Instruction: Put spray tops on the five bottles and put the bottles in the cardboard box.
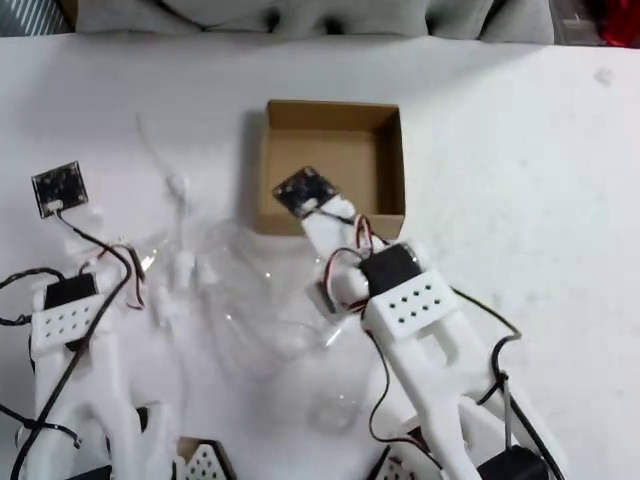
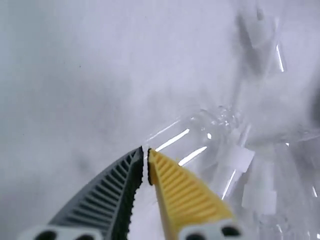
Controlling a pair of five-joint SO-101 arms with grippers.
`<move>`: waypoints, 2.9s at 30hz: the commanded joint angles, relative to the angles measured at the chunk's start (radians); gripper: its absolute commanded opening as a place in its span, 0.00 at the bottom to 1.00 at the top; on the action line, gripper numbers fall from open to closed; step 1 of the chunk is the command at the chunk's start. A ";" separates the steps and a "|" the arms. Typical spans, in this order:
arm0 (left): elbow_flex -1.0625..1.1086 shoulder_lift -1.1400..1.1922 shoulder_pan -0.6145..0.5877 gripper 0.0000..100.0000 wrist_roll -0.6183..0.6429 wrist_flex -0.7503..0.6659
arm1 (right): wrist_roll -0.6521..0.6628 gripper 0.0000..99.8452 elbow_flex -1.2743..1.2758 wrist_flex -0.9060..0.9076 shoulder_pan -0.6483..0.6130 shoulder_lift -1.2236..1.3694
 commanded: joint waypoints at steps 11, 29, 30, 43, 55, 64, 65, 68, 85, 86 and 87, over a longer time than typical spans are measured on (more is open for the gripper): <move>-0.285 -0.008 0.271 0.13 0.012 0.496 | -0.060 0.03 0.072 -0.242 0.326 0.085; -0.132 -0.008 0.601 0.13 0.020 0.551 | -0.052 0.03 -0.055 -0.243 0.332 0.326; -0.127 -0.008 0.598 0.13 0.029 0.532 | -0.052 0.03 -0.055 -0.243 0.332 0.328; -0.120 -0.008 0.565 0.13 0.400 0.407 | -0.051 0.03 -0.051 -0.242 0.331 0.332; 0.046 -0.007 0.579 0.31 0.402 0.316 | 0.003 0.03 -0.049 -0.245 0.331 0.334; 0.072 0.001 0.582 0.27 0.368 0.316 | 0.005 0.03 -0.049 -0.246 0.331 0.334; 0.072 0.001 0.582 0.27 0.368 0.318 | 0.006 0.03 -0.049 -0.246 0.331 0.334; 0.083 0.001 0.588 0.27 0.368 0.316 | 0.009 0.03 -0.049 -0.245 0.331 0.334; 0.141 0.002 0.690 0.13 0.367 0.236 | 0.012 0.04 -0.048 -0.240 0.331 0.334; 0.157 0.002 0.690 0.08 0.367 0.203 | 0.012 0.04 -0.048 -0.240 0.331 0.334; 0.172 0.002 0.691 0.02 0.367 0.173 | 0.012 0.04 -0.049 -0.240 0.332 0.334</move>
